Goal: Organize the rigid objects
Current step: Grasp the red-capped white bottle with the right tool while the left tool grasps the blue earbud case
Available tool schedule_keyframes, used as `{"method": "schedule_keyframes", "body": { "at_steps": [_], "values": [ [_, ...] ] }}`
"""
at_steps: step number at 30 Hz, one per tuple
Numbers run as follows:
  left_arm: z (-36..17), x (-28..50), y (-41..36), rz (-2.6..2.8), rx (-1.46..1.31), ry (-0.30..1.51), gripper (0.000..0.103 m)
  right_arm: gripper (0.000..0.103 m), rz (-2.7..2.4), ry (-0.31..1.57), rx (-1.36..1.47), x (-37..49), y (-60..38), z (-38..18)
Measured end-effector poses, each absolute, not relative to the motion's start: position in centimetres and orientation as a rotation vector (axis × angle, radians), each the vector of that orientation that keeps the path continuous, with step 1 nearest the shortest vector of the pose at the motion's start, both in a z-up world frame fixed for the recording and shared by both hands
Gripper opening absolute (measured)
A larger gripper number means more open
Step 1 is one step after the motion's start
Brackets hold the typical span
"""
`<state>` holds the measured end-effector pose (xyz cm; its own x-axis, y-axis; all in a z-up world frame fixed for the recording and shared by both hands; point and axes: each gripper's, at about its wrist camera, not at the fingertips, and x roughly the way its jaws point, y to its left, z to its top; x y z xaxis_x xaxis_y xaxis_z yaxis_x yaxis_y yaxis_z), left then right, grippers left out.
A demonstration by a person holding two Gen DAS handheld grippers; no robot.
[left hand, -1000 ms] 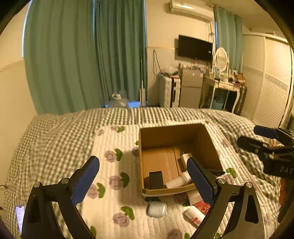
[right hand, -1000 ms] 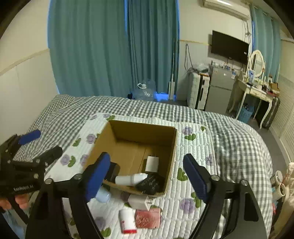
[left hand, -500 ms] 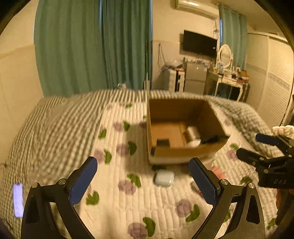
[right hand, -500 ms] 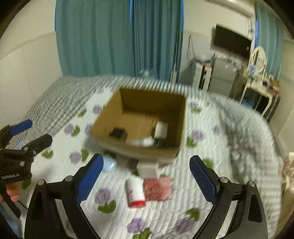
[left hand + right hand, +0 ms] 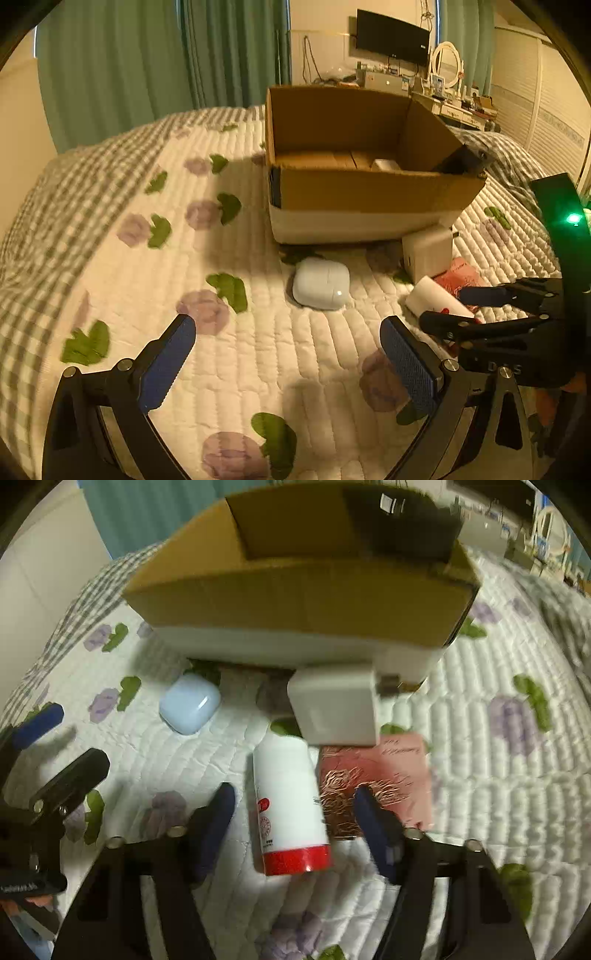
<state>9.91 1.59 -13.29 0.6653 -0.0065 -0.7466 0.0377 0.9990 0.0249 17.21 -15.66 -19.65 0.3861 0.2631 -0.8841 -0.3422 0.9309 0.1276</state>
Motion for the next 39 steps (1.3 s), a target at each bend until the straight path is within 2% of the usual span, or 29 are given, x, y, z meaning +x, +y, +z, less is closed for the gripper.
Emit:
{"method": "schedule_keyframes", "body": {
  "at_steps": [1, 3, 5, 15, 29, 31, 32, 35, 37, 38, 39],
  "values": [
    [-13.5, 9.9, 1.5, -0.021, 0.044, 0.850, 0.102, 0.057, 0.390, 1.108, -0.081, 17.3, -15.5, -19.7],
    [-13.8, 10.0, 1.6, -0.020, 0.044, 0.859, 0.102, 0.044, 0.392, 1.108, -0.103, 17.2, -14.9, -19.9],
    [-13.9, 10.1, 1.5, -0.026, 0.039, 0.865, 0.102, 0.037, 0.372, 1.092, -0.143, 17.0, -14.4, -19.9],
    [-13.0, 10.1, 0.5, -0.057, 0.034, 0.873, 0.102, 0.036, 0.343, 0.936, -0.035, 16.0, -17.0, -16.1],
    [-16.5, 16.5, -1.5, -0.020, 0.066, 0.916, 0.100, 0.036, 0.184, 0.949, 0.057, 18.0, -20.6, -16.0],
    [-17.3, 17.4, -1.6, -0.019, 0.085, 0.932, 0.094, 0.036, 0.180, 0.957, 0.048, 18.1, -20.6, -16.1],
    [-17.7, 17.8, -1.6, -0.011, 0.094, 0.939, 0.087, 0.036, 0.180, 0.960, 0.045, 18.1, -20.5, -16.2],
    [-18.5, 18.8, -1.3, -0.013, 0.070, 0.946, 0.085, 0.036, 0.182, 0.966, 0.037, 18.3, -19.8, -16.4],
    [-18.6, 19.2, -1.4, -0.016, 0.071, 0.939, 0.079, 0.036, 0.185, 0.974, 0.030, 18.4, -19.6, -16.7],
    [-18.6, 19.2, -1.5, -0.020, 0.074, 0.939, 0.072, 0.036, 0.186, 0.979, 0.027, 18.5, -19.5, -16.8],
    [-18.6, 19.2, -1.6, -0.027, 0.077, 0.939, 0.061, 0.036, 0.186, 0.978, 0.023, 18.4, -19.3, -16.9]
  ]
}}
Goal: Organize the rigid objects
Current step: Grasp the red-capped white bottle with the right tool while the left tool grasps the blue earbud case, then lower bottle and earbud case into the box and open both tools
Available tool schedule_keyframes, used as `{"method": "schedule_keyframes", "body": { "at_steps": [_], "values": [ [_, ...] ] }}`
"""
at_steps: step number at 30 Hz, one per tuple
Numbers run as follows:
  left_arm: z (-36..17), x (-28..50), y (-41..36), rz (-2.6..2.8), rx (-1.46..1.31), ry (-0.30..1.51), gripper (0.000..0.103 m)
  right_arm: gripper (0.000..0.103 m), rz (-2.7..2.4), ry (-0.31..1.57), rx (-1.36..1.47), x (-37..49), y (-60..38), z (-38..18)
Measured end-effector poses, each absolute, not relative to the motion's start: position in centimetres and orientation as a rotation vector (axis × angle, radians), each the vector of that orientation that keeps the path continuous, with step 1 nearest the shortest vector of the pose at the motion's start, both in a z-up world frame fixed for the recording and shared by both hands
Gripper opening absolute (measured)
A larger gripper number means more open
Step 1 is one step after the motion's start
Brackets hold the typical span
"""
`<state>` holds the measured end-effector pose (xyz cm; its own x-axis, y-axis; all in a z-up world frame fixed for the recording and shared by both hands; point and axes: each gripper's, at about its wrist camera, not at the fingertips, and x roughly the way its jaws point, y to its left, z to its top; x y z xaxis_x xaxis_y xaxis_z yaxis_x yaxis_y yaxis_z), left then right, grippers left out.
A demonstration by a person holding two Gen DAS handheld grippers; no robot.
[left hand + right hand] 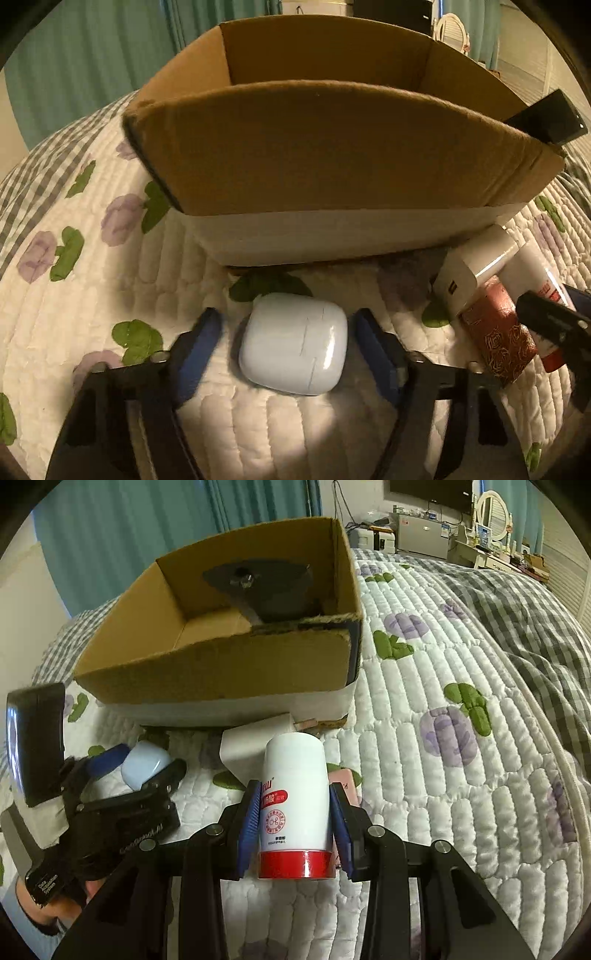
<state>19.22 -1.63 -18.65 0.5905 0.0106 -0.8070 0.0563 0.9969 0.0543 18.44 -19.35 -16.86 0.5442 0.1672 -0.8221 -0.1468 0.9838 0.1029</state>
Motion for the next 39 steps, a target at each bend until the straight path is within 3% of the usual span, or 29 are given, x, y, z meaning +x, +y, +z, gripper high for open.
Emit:
{"method": "schedule_keyframes", "body": {
  "at_steps": [2, 14, 24, 34, 39],
  "values": [
    [-18.4, 18.8, -2.0, -0.047, 0.082, 0.937, 0.052, 0.036, 0.186, 0.967, 0.012, 18.3, -19.2, -16.8],
    [-14.5, 13.4, -1.2, -0.031, 0.042, 0.940, 0.052, 0.036, 0.199, 0.882, -0.004, 16.3, -19.3, -15.4],
    [-8.7, 10.2, -0.8, -0.041, 0.028, 0.861, 0.052, 0.036, 0.250, 0.768, -0.016, 13.9, -18.9, -9.6],
    [1.0, 14.4, -1.3, -0.129, 0.030, 0.708, 0.052, 0.036, 0.337, 0.631, -0.004, 16.9, -19.3, -0.2],
    [3.2, 19.4, -1.4, -0.103, 0.056, 0.666, 0.052, 0.036, 0.351, 0.601, -0.022, 21.2, -19.0, 2.4]
  ]
}}
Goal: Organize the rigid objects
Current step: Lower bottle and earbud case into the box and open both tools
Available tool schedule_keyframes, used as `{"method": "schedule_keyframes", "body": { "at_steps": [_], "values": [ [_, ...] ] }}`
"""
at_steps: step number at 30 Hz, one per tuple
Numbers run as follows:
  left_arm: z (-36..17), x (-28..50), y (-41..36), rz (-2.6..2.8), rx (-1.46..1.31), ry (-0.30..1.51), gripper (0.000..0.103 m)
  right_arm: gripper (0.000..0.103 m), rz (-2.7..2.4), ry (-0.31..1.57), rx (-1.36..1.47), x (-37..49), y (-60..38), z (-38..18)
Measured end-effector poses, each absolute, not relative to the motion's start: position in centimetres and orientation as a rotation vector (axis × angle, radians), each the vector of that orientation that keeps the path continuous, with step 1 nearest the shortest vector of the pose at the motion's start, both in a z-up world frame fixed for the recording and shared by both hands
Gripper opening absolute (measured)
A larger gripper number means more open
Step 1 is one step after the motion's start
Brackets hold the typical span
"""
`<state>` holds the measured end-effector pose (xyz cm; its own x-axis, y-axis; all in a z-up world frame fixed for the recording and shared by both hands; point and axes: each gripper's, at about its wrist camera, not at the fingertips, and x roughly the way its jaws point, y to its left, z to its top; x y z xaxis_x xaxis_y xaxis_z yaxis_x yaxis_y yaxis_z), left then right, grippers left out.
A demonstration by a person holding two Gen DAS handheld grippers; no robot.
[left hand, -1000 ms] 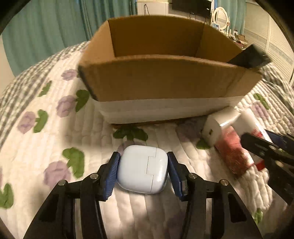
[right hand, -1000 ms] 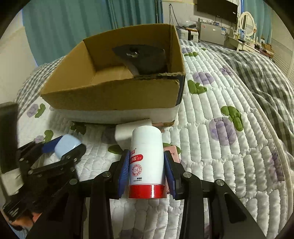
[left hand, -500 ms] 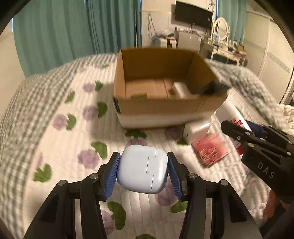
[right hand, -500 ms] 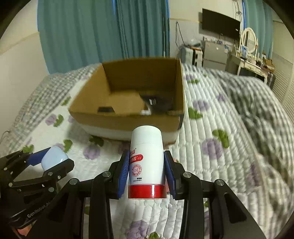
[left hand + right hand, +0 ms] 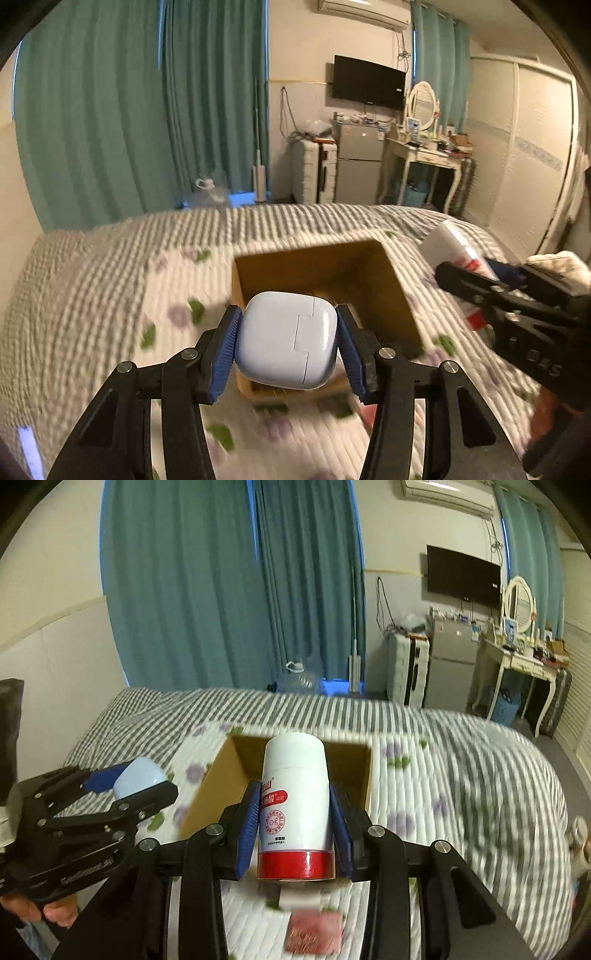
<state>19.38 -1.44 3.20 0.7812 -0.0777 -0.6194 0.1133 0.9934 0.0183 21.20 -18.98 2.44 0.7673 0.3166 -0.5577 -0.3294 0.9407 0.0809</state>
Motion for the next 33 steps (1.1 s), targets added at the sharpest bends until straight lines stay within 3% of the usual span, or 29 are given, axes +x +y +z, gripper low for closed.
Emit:
{"method": "schedule_keyframes", "body": {
  "at_steps": [7, 16, 17, 20, 33],
  "values": [
    [-1.3, 27.4, -1.0, -0.063, 0.026, 0.753, 0.052, 0.036, 0.355, 0.647, -0.048, 27.4, -18.1, -0.2],
    [-6.7, 31.9, -1.8, -0.050, 0.064, 0.788, 0.052, 0.036, 0.373, 0.722, -0.044, 31.5, -19.2, -5.5],
    [-6.8, 32.1, -1.8, -0.047, 0.066, 0.785, 0.054, 0.036, 0.373, 0.727, -0.037, 31.7, -19.5, -5.8],
    [-6.7, 31.9, -1.7, -0.040, 0.052, 0.771, 0.078, 0.036, 0.375, 0.736, -0.016, 31.8, -20.0, -6.0],
    [-2.2, 28.5, 1.1, -0.025, 0.029, 0.725, 0.078, 0.036, 0.376, 0.776, -0.063, 32.6, -15.1, -5.3]
  ]
}}
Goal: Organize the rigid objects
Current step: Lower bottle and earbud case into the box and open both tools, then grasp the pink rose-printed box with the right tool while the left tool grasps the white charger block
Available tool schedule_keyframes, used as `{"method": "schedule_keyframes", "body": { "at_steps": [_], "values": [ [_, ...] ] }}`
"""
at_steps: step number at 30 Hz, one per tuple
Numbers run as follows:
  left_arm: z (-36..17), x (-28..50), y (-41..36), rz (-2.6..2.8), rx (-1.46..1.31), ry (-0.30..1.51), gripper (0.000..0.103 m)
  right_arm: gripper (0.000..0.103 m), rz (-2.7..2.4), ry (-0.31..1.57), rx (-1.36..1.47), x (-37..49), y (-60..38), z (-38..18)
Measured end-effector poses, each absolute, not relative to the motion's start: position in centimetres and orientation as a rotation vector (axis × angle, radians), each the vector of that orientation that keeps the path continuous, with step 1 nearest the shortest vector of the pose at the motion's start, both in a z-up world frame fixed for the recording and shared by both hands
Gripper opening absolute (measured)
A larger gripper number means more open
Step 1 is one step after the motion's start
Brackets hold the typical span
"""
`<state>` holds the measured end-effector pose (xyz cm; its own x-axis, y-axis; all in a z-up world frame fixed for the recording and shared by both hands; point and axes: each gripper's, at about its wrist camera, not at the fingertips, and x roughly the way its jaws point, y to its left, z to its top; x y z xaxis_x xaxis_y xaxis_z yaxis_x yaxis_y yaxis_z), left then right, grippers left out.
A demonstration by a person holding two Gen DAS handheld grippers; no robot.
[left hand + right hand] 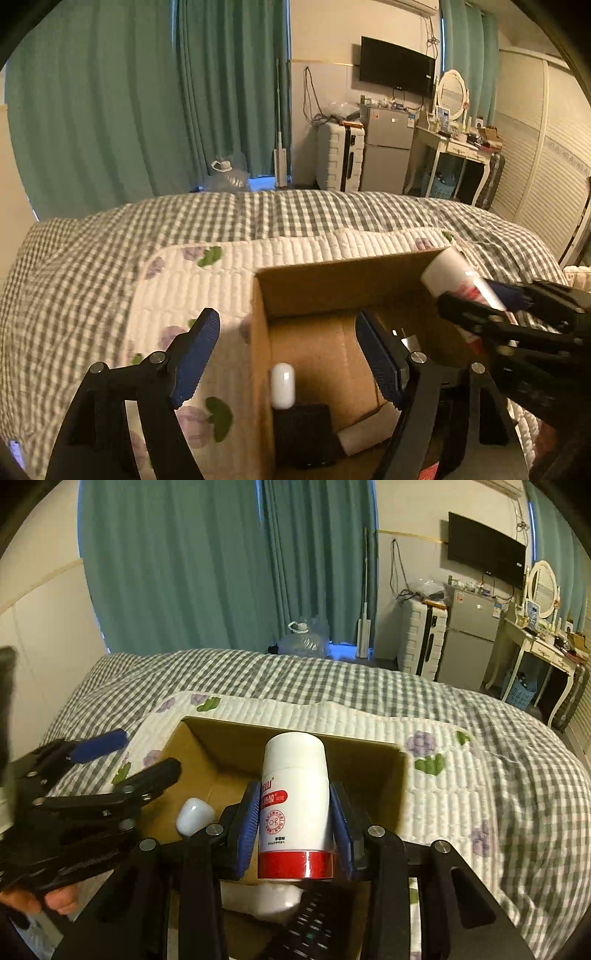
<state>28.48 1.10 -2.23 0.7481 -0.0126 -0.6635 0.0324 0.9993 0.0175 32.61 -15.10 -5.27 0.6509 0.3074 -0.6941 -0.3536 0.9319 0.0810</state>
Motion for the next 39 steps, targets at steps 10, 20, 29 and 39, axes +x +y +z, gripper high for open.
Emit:
{"method": "schedule_keyframes", "body": {
  "at_steps": [10, 20, 29, 39],
  "values": [
    [-3.0, 27.0, 4.9, -0.021, 0.004, 0.712, 0.078, 0.056, 0.367, 0.836, -0.065, 35.1, -11.6, -7.2],
    [0.0, 20.7, 5.5, 0.025, 0.018, 0.645, 0.093, 0.065, 0.296, 0.739, -0.102, 27.3, -14.5, -0.7],
    [2.5, 12.7, 4.1, 0.029, -0.010, 0.620, 0.100, 0.088, 0.246, 0.706, -0.117, 17.5, -18.1, 2.0],
    [-5.2, 9.8, 3.2, 0.083, 0.009, 0.698, 0.100, 0.093, 0.206, 0.905, -0.125, 15.7, -19.0, -10.9]
  ]
}}
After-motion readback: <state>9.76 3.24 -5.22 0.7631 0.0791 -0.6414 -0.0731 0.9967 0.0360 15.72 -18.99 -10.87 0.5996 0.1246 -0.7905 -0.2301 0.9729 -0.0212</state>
